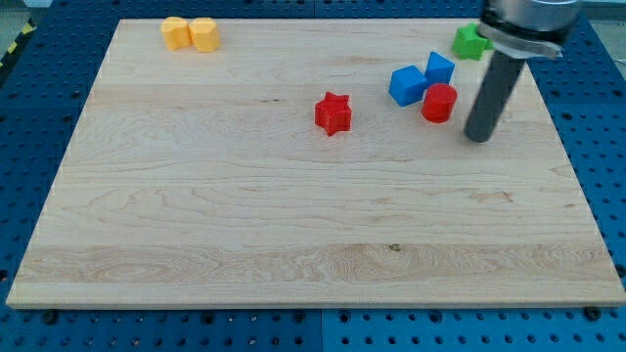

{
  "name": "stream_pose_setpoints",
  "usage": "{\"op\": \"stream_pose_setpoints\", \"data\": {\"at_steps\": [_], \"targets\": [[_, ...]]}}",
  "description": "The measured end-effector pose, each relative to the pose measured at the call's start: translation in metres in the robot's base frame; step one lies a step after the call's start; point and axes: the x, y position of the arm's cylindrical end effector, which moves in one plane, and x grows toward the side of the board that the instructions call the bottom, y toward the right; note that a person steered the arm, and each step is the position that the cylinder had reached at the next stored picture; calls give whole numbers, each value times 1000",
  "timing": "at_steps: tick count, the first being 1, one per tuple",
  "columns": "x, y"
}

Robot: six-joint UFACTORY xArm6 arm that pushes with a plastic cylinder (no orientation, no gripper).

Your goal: Slide the blue cube to the top center

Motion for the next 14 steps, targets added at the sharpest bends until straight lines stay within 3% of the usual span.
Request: {"op": "stream_pose_setpoints", "data": {"at_steps": [1,3,5,6,11,14], "targets": [[-18,21],[-47,11],[-52,-20],[-50,-67],[-86,-121],[-88,-107]]}}
